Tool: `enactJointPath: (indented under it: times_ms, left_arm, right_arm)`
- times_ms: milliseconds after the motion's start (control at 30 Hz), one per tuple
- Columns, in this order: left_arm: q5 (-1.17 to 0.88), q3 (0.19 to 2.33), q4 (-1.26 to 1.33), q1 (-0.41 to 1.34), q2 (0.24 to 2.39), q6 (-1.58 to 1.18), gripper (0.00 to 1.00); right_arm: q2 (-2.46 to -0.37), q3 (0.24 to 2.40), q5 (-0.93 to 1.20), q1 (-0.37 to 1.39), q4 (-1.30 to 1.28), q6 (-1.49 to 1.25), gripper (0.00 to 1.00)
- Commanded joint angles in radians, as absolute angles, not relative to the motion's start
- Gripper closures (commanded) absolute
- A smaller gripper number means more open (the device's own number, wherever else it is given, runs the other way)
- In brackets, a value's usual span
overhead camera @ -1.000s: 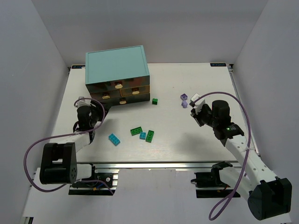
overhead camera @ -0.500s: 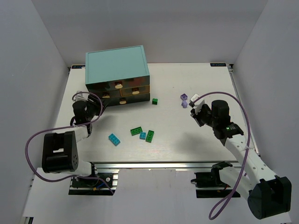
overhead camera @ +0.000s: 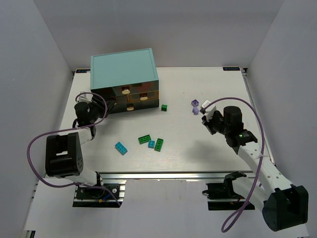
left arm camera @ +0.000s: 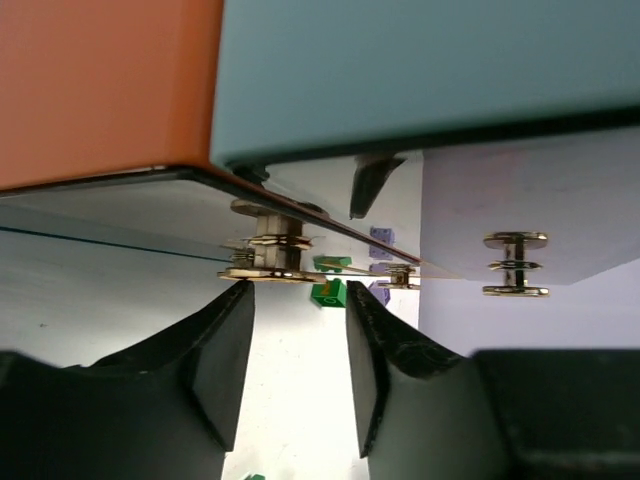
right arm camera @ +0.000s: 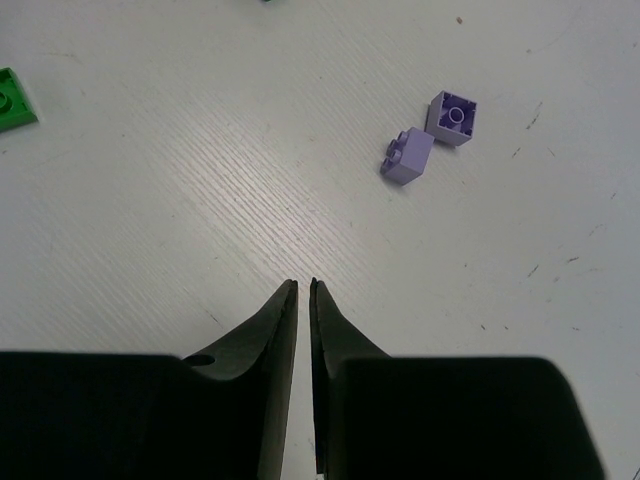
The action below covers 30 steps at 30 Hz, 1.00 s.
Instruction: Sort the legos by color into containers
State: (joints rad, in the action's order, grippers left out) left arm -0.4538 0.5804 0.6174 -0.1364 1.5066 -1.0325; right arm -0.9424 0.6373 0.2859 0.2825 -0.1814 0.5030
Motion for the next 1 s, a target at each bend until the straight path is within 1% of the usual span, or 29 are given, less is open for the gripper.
enactJointPath:
  times_ms: [0,67,167,233,300,400,533,767,967]
  left_arm:
    - [-0.482,0.614,0.621,-0.147,1.514,-1.022,0.49]
    - [-0.483,0.615,0.621,-0.147,1.517,-1.022,0.52]
    - [-0.486,0.621,0.618,-0.147,1.529,-1.017,0.52]
    - [-0.489,0.630,0.609,-0.156,1.532,-1.009,0.49]
    - [-0.486,0.637,0.598,-0.156,1.539,-1.006,0.43]
    - [-0.483,0.646,0.583,-0.156,1.543,-0.999,0.41]
    - [-0.476,0.661,0.574,-0.156,1.554,-0.996,0.40]
    - [-0.472,0.675,0.580,-0.156,1.574,-0.996,0.49]
    - [-0.479,0.681,0.597,-0.156,1.591,-0.997,0.60]
  right_arm:
    - [-0.943,0.646,0.276,0.281,-0.167,0.511,0.85]
    - [-0.946,0.646,0.275,0.281,-0.166,0.509,0.85]
    - [-0.946,0.646,0.276,0.282,-0.166,0.511,0.85]
    - [-0.946,0.646,0.276,0.281,-0.167,0.512,0.85]
    - [-0.948,0.646,0.275,0.281,-0.166,0.511,0.85]
    - [-0.946,0.646,0.275,0.281,-0.167,0.511,0.85]
    - [-0.946,0.646,0.273,0.282,-0.164,0.511,0.85]
    - [-0.945,0.646,0.275,0.278,-0.167,0.511,0.85]
    - [-0.945,0.646,0.276,0.279,-0.167,0.511,0.85]
